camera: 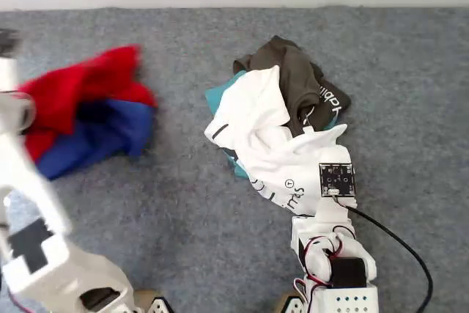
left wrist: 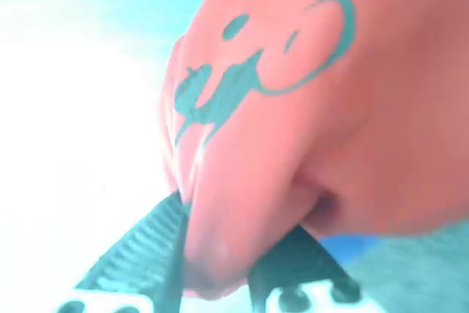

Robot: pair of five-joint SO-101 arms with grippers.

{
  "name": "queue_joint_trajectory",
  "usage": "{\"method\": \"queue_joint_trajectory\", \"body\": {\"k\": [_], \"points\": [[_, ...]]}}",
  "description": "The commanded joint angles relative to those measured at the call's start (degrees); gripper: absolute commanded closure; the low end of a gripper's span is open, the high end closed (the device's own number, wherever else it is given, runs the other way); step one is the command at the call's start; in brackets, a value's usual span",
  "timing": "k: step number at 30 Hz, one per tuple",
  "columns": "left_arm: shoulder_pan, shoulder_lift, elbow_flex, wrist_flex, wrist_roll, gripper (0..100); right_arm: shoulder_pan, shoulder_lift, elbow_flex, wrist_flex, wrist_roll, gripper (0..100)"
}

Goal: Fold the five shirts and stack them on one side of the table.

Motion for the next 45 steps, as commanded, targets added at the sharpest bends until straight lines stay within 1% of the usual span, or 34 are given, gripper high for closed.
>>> {"method": "queue_joint_trajectory", "body": {"k": [1, 3, 5, 7, 9, 10, 12, 16, 18, 20, 24, 28, 31, 34, 39, 45], "points": [[-5.4, -7.1, -1.0, -1.9, -0.4, 99, 0.0, -0.2, 0.8, 0.4, 0.4, 99.0], [-6.8, -8.8, -0.8, -1.4, -0.4, 98, 0.0, -0.2, 0.8, 0.4, 0.4, 99.0], [-7.0, -10.5, -0.9, 1.2, -1.8, 95, 0.0, -0.2, 0.8, 0.4, 0.4, 99.0], [-6.7, -12.8, -1.0, 3.8, -3.1, 86, 0.0, -0.2, 0.8, 0.4, 0.4, 99.0], [-5.9, -15.7, -1.0, 4.8, -3.1, 76, 0.0, -0.2, 0.8, 0.4, 0.4, 99.0], [-5.7, -17.1, -1.0, 4.9, -2.9, 73, 0.0, -0.2, 0.8, 0.4, 0.4, 99.0], [-5.5, -20.3, -1.0, 4.8, -2.7, 72, 0.0, -0.2, 0.8, 0.4, 0.4, 99.0], [-1.6, -25.9, -0.7, 5.2, -2.5, 71, 0.0, -0.2, 0.8, 0.4, 0.4, 99.0], [2.5, -27.9, -0.7, 6.3, -2.2, 71, 0.0, -0.2, 0.8, 0.4, 0.4, 99.0], [8.4, -28.8, -0.7, 8.7, 0.0, 71, 0.0, -0.2, 0.8, 0.4, 0.4, 99.0], [24.2, -26.4, 0.1, 13.4, 5.2, 71, 0.0, -0.2, 0.8, 0.4, 0.4, 99.0], [38.3, -21.2, 1.6, 13.5, 10.0, 70, 0.0, -0.2, 0.8, 0.4, 0.4, 99.0], [46.2, -15.5, 1.1, 12.5, 14.2, 66, 0.0, -0.2, 0.8, 0.4, 0.4, 99.0], [51.9, -10.4, 1.1, 9.4, 17.4, 65, 0.0, -0.2, 0.8, 0.4, 0.4, 99.0], [58.5, -4.6, 1.1, 4.1, 20.9, 65, 0.0, -0.2, 0.8, 0.4, 0.4, 99.0], [63.3, 1.2, 1.1, -2.6, 23.6, 65, 0.0, -0.2, 0.8, 0.4, 0.4, 99.0]]}}
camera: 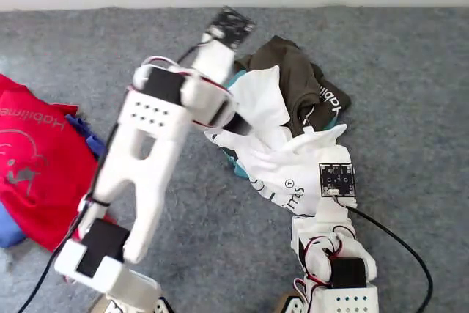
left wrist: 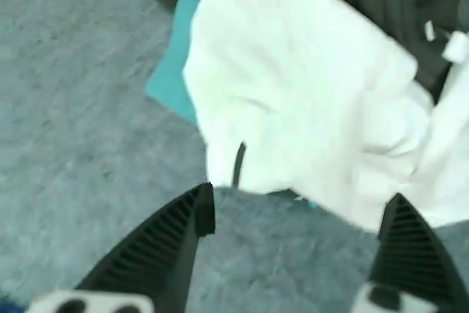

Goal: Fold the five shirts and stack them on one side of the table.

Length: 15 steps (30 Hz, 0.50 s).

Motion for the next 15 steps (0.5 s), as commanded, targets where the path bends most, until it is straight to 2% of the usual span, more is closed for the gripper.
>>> {"method": "queue_joint_trajectory", "body": {"k": [1, 6, 15], "points": [[2.5, 2.7, -0.7, -4.8, 2.2, 65, 0.0, -0.2, 0.8, 0.4, 0.4, 99.0], [4.0, 9.8, -0.7, -10.8, 3.5, 65, 0.0, -0.2, 0.8, 0.4, 0.4, 99.0], [4.0, 26.5, -3.9, -13.4, 3.4, 65, 0.0, -0.2, 0.8, 0.4, 0.4, 99.0]]}}
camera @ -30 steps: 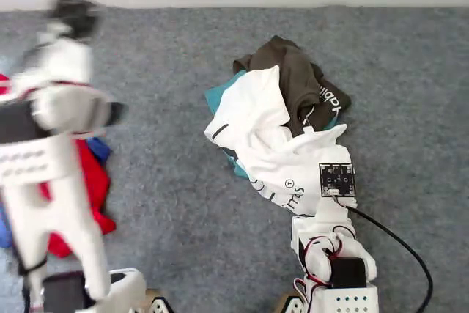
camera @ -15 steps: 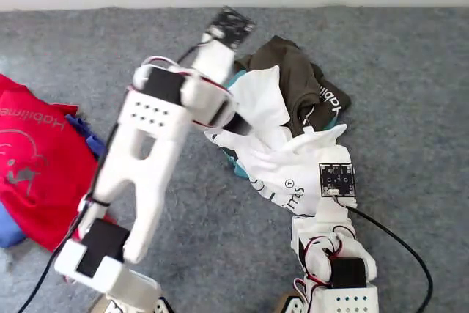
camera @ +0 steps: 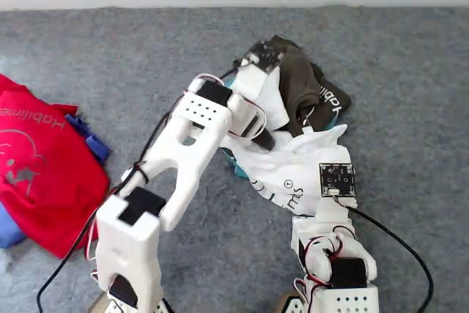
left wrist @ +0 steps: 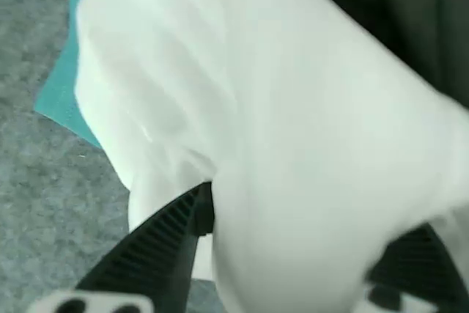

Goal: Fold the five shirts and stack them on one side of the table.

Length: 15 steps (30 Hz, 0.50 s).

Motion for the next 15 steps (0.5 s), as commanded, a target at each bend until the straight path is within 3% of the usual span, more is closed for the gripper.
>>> {"method": "queue_joint_trajectory", "body": {"k": [1, 4, 9, 15], "points": [[0.1, 5.5, -4.3, 0.4, 0.1, 65, 0.0, -0.2, 0.8, 0.4, 0.4, 99.0], [0.0, 10.2, -9.3, 4.6, 0.2, 69, 0.0, -0.2, 0.8, 0.4, 0.4, 99.0], [-3.7, 13.5, -21.8, 12.7, 0.1, 100, 0.0, -0.2, 0.8, 0.4, 0.4, 99.0], [-12.4, 14.2, -31.3, 21.9, 0.3, 99, 0.0, -0.2, 0.8, 0.4, 0.4, 99.0]]}}
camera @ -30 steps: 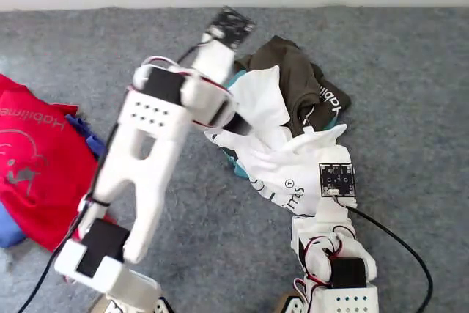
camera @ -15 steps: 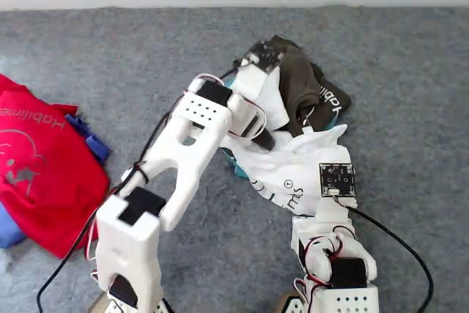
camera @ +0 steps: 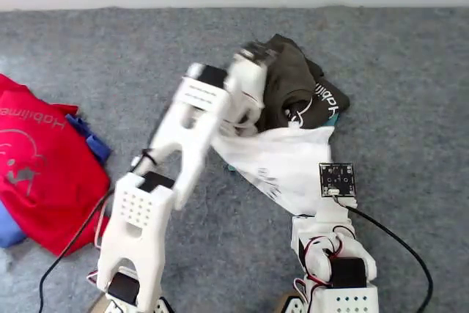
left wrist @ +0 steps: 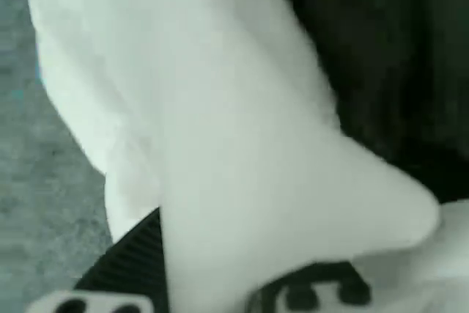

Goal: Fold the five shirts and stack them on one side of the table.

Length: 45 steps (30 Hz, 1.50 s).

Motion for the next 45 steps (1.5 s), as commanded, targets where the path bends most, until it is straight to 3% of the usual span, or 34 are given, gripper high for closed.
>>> {"method": "queue_joint_trajectory", "body": {"k": [1, 6, 14, 22, 24, 27, 29, 36, 40, 45], "points": [[-8.5, -0.4, -7.2, 5.5, 0.4, 99, 0.0, -0.2, 0.8, 0.4, 0.4, 99.0], [-20.7, -0.4, -18.3, 14.5, 0.4, 99, 0.0, -0.2, 0.8, 0.4, 0.4, 99.0], [-41.8, -9.7, -23.4, 14.8, -2.2, 99, 0.0, -0.2, 0.8, 0.4, 0.4, 99.0], [-54.0, -18.5, -23.5, 14.7, -3.5, 98, 0.0, -0.2, 0.8, 0.4, 0.4, 99.0], [-55.2, -20.1, -22.8, 14.8, -3.6, 91, 0.0, -0.2, 0.8, 0.4, 0.4, 99.0], [-56.6, -23.6, -20.4, 14.8, -4.8, 71, 0.0, -0.2, 0.8, 0.4, 0.4, 99.0], [-56.4, -26.3, -18.2, 14.7, -4.8, 66, 0.0, -0.2, 0.8, 0.4, 0.4, 99.0], [-47.4, -36.7, -10.3, 14.7, -6.9, 66, 0.0, -0.2, 0.8, 0.4, 0.4, 99.0], [-36.0, -42.1, -2.1, 14.6, -6.8, 66, 0.0, -0.2, 0.8, 0.4, 0.4, 99.0], [-17.0, -43.7, 10.1, 14.6, -2.9, 66, 0.0, -0.2, 0.8, 0.4, 0.4, 99.0]]}}
